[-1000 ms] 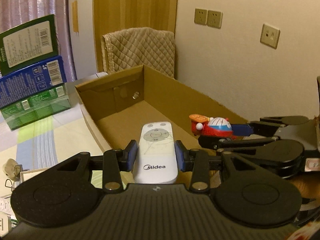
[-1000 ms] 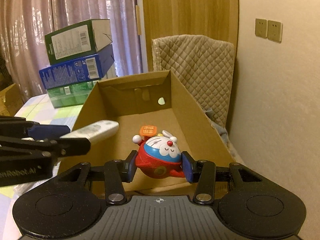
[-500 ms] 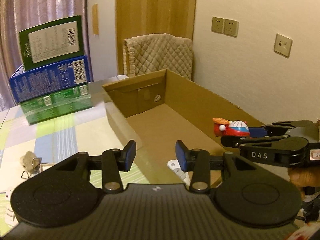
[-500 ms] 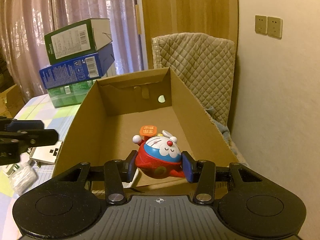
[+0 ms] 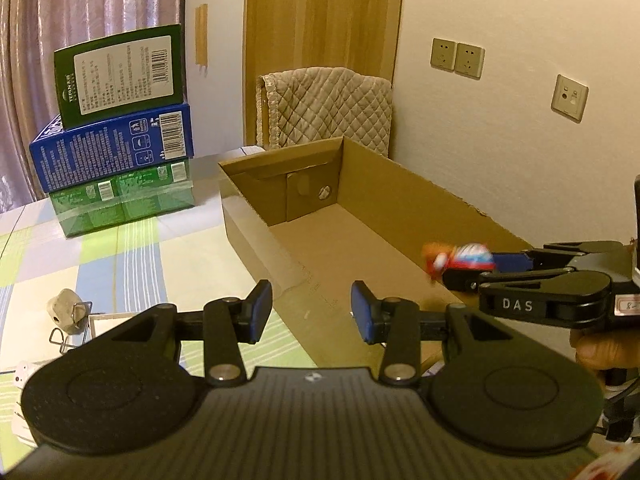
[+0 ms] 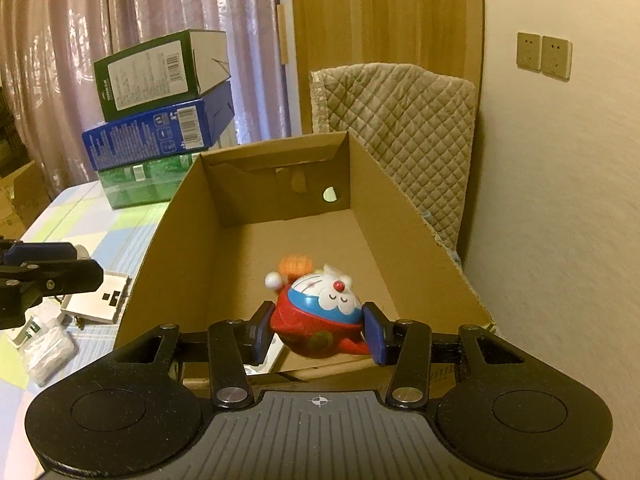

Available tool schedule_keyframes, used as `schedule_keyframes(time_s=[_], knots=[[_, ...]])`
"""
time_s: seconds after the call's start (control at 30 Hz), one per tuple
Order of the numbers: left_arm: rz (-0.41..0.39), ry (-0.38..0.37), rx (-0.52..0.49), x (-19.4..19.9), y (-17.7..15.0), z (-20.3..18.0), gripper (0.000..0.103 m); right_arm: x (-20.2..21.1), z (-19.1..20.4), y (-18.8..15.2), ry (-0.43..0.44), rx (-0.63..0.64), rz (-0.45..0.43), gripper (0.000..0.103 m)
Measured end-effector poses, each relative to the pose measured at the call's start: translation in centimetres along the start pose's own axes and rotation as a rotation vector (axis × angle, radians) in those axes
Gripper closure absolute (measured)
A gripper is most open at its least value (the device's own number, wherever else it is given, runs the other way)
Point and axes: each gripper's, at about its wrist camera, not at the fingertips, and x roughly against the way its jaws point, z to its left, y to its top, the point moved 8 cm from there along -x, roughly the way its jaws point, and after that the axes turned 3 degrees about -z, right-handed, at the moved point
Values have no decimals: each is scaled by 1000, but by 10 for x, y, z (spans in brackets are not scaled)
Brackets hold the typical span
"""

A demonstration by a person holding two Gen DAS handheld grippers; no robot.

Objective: Organize rigid objects
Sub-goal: 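Carry figurine and remote into the cardboard box and open both tools, then withdraw both tools from the box back over the table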

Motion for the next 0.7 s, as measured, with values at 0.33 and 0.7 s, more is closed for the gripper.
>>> schedule_keyframes(time_s=[0.33, 0.7], knots=[[0, 29, 31, 13, -6, 18, 64, 15, 3, 2, -7, 4, -17, 55], [-15, 79, 69, 57, -12, 56, 64, 55, 41, 23, 40, 23, -80, 53]])
